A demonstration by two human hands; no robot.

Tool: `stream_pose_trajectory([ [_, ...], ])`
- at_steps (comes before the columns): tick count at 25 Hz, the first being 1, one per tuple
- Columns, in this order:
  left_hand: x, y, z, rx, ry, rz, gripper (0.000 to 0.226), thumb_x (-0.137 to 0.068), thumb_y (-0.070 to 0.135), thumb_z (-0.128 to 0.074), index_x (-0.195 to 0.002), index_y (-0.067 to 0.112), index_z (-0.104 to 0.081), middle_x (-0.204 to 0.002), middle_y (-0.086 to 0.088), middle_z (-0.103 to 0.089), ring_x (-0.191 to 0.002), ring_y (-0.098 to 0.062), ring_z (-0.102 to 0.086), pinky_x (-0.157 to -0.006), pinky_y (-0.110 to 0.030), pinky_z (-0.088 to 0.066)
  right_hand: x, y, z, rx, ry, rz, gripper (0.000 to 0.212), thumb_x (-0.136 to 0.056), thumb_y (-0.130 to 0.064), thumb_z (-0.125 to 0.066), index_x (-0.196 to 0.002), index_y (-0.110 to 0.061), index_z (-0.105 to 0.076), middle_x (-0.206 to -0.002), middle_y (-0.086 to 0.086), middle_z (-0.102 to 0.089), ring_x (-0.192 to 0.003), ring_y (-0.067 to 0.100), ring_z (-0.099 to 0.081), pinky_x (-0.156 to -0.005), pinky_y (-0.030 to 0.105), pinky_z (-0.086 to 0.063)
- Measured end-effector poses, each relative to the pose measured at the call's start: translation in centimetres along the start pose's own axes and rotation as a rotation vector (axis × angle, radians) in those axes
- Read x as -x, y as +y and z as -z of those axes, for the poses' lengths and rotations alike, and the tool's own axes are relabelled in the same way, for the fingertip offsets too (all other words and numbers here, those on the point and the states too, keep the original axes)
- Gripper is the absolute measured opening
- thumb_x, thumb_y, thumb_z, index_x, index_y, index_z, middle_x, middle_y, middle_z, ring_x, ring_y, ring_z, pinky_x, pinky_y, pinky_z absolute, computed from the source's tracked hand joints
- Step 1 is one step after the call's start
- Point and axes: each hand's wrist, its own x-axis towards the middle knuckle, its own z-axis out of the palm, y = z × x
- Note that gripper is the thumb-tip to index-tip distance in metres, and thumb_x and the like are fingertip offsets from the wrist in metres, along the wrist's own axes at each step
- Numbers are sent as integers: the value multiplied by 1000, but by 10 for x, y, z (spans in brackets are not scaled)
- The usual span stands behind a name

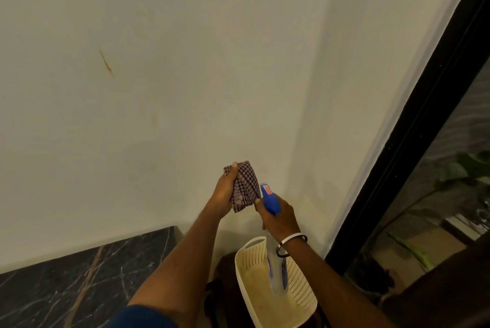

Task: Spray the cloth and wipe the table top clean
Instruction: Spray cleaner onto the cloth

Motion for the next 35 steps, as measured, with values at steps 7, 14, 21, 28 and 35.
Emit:
stream_pose_trajectory([
  [7,-42,-68,-6,-230,148,29,48,-76,18,-79,-116,6,-58,-115,-17,-66,-104,-33,-64,-89,-51,-54,-23,105,9,-35,41,-76,9,-91,-20,-62,-88,-14,-56,-65,-2,-56,-55,8,-53,-55,15,-45],
  [14,-61,-135,10,-896,255,-68,35,-87,7,-62,-122,8,-55,-115,-8,-62,-105,-22,-57,-85,-25,-44,-16,202,-20,-44,-55,-323,32,-86,-27,-67,-110,-9,-56,-92,-2,-61,-77,5,-58,-80,26,-55],
  [21,-66,-186,29,-1001,228,3,36,-85,8,-63,-121,9,-56,-115,-6,-63,-98,-14,-54,-81,-22,-40,9,256,-41,150,-207,-391,62,-83,-22,-72,-135,-6,-42,-118,12,-59,-113,32,-58,-92,30,-42],
  [28,-64,-208,34,-1121,78,22,37,-87,12,-65,-122,13,-54,-116,-8,-64,-106,-21,-60,-81,-23,-45,5,256,-53,155,-216,-425,76,-81,-23,-74,-142,-5,-30,-136,17,-49,-120,34,-52,-100,43,-46],
  [35,-44,-203,45,-1117,19,8,39,-87,14,-66,-124,14,-53,-117,-6,-63,-106,-19,-59,-81,-22,-45,33,247,-44,141,-80,-408,72,-80,-20,-75,-137,-1,-34,-134,15,-51,-118,29,-53,-98,35,-42],
])
